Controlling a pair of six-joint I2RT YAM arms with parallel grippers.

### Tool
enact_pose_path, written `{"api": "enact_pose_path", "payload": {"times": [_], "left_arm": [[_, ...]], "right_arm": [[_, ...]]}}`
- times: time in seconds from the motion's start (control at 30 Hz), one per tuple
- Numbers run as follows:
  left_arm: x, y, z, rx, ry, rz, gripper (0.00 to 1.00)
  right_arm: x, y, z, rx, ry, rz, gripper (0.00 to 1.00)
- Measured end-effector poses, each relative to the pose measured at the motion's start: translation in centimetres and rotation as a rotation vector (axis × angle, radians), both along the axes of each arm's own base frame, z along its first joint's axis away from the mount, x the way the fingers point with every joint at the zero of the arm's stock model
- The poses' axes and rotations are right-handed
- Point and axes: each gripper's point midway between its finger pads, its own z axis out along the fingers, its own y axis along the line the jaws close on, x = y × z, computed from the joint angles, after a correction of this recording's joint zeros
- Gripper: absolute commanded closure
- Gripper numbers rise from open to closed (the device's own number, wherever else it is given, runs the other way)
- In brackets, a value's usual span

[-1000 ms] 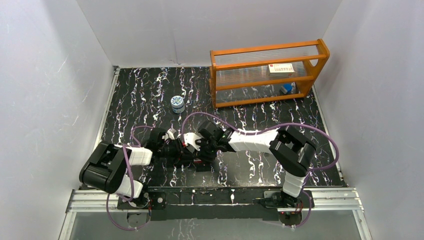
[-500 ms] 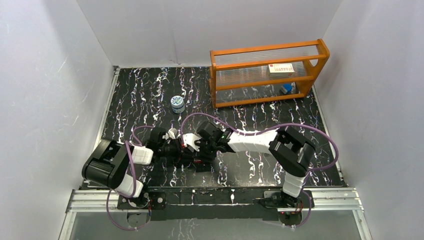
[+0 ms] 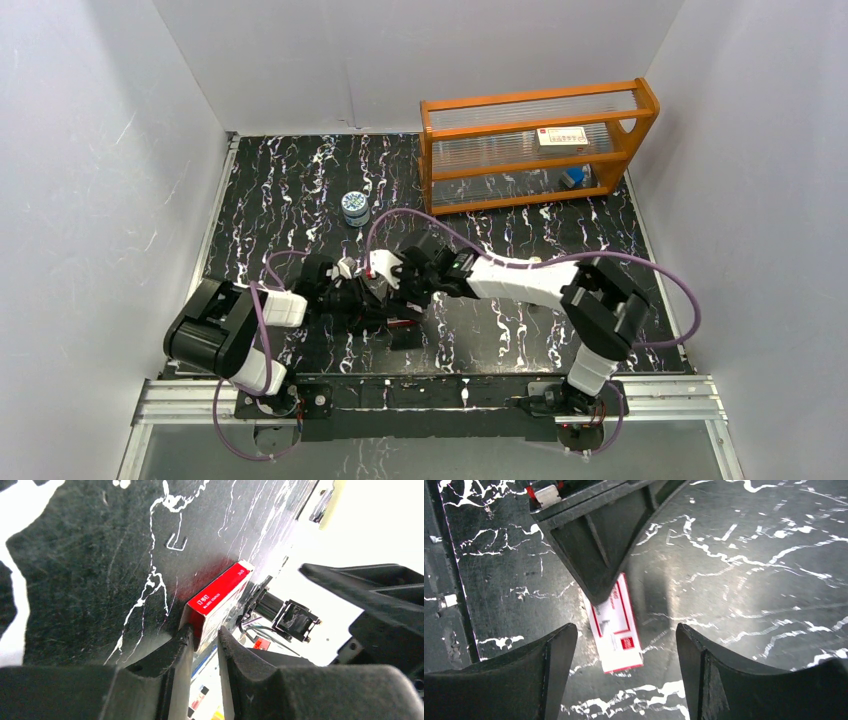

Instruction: Load the staples into the stapler

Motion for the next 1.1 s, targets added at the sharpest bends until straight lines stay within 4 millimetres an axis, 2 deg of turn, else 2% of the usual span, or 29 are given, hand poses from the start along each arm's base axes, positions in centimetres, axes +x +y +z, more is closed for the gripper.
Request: {"api": "enact_pose_path", "payload": {"times": [0.07, 0.17, 0.5, 0.8, 0.97, 1.1], "left_arm": [[0.1, 0.0, 0.0, 0.011, -0.001, -0.006, 0.74], [0.4, 0.1, 0.0, 0.025, -0.005, -0.012, 0.74], [0.3, 0.4, -0.2, 0.066, -0.011, -0.026, 0.77], [0.3, 0.5, -0.3, 0.07, -0.011, -0.028, 0.78], [0.2, 0.5, -0.3, 0.071, -0.008, -0.029, 0.79], [0.2, 0.5, -0.3, 0.073, -0.009, -0.032, 0.8]], "right_arm": [[0.5, -0.3, 1.3, 0.028, -0.017, -0.014, 0.18], [0.8, -1.2, 1.9, 0.039, -0.024, -0.032, 0.19], [-1.8, -5.0, -2.5, -0.052, 0.023, 0.083, 0.21], [-1.2, -4.7, -2.8, -0.044, -0.05, 0.166, 0.35], [-1.1, -4.4, -3.4, -0.039, -0.058, 0.184, 0.38], [-1.2, -4.1, -3.4, -0.016, -0.063, 0.191, 0.46]]}}
